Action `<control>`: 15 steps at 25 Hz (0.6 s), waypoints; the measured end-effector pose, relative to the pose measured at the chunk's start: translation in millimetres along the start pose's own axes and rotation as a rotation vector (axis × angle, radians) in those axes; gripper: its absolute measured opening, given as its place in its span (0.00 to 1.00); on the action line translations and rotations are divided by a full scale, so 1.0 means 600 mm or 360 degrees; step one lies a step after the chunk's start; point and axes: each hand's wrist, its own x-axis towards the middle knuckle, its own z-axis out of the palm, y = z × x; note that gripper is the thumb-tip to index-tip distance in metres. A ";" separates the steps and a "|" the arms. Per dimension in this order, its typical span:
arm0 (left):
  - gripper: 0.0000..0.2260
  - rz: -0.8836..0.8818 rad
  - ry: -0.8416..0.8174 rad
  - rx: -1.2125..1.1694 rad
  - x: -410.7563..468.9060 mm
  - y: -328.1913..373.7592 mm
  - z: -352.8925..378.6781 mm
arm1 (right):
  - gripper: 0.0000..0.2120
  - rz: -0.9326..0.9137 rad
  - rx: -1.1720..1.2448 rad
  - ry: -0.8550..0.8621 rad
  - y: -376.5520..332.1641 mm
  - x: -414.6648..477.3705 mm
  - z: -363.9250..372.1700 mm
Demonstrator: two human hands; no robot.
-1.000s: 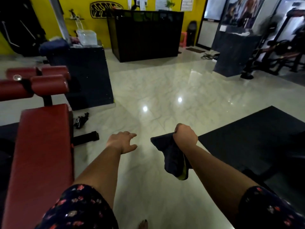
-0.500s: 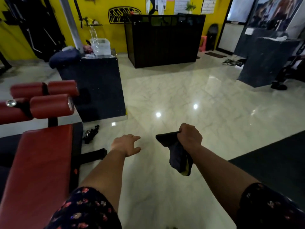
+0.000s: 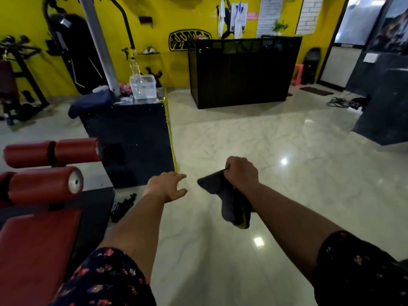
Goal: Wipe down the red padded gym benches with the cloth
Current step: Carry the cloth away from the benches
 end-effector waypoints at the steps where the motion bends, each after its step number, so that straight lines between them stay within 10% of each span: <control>1: 0.28 -0.0017 0.0018 -0.0012 0.027 -0.001 -0.007 | 0.09 -0.0025 0.0039 0.0042 -0.002 0.035 -0.010; 15: 0.44 0.0005 0.0139 -0.0859 0.527 -0.149 -0.052 | 0.08 -0.0257 0.0348 0.0280 -0.092 0.566 0.030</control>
